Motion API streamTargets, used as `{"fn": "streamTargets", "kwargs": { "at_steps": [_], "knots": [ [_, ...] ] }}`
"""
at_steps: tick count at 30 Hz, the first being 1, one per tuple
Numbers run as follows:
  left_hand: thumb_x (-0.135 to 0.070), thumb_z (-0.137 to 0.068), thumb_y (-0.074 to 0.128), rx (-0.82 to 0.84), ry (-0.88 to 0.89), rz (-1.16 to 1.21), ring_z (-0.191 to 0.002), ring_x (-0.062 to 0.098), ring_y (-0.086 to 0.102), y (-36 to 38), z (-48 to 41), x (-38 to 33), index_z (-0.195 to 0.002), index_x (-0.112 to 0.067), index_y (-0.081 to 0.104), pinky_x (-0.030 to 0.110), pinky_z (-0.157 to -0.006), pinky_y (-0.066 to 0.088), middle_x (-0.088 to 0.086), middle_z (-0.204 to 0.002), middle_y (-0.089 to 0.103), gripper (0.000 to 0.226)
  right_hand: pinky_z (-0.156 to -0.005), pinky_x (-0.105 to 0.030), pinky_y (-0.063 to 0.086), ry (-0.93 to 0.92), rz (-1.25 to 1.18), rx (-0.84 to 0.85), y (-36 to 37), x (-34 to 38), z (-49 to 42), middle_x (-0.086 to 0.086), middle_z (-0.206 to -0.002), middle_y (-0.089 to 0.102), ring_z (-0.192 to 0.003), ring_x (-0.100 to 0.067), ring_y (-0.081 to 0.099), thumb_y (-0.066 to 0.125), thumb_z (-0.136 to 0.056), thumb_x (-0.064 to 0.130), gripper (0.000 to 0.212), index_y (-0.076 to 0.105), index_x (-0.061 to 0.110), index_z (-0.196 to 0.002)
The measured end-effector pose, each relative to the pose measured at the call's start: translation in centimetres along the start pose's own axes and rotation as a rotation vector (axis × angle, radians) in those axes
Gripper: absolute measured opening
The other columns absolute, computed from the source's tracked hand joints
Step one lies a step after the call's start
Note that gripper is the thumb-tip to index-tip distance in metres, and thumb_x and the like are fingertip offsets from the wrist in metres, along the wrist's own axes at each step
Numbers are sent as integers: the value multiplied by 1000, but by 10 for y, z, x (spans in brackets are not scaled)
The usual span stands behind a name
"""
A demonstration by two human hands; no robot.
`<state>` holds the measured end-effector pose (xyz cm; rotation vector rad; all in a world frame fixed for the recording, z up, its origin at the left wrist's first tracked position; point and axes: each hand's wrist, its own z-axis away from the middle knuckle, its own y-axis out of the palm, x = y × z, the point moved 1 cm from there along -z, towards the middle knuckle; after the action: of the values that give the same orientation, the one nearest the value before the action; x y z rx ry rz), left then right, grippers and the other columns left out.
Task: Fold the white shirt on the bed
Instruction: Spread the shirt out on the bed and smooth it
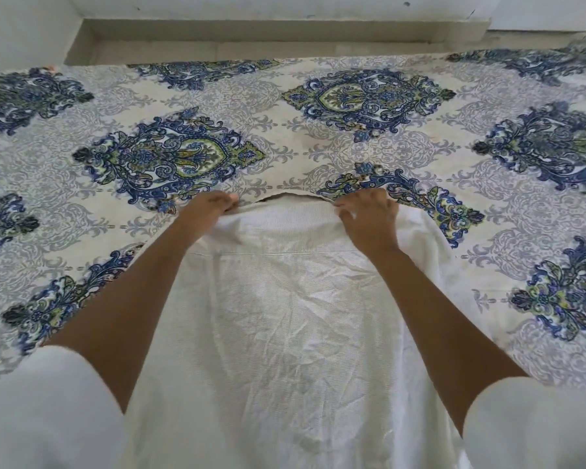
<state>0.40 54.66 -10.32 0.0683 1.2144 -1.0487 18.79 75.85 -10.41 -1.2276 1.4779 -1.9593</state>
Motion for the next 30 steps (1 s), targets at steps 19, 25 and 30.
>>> {"fn": "streamTargets", "kwargs": {
  "at_steps": [19,25,30],
  "knots": [
    [-16,-90,57,-291,119,-221,-88,20,59,34,-30,-4,-103,-13,62,37,-81,49,2,-98,63,14,-88,-35,23,181,-7,-52,16,26,-42,-2,-92,66,-101,-23,51,54,-91,22,11,63,19,-95],
    [-32,-86,64,-131,30,-309,-64,19,44,20,-31,8,-69,-12,50,29,-59,30,-2,-61,44,30,-104,-46,17,302,-103,58,18,2,-43,4,-83,56,-98,-11,38,60,-83,50,29,59,21,-86],
    [-11,-84,65,-187,101,-36,-69,20,49,15,-30,10,-82,-6,60,31,-71,39,8,-73,56,7,-105,-45,16,201,-108,87,12,10,-51,8,-62,43,-93,-20,50,61,-87,34,32,51,18,-61]
  ]
}}
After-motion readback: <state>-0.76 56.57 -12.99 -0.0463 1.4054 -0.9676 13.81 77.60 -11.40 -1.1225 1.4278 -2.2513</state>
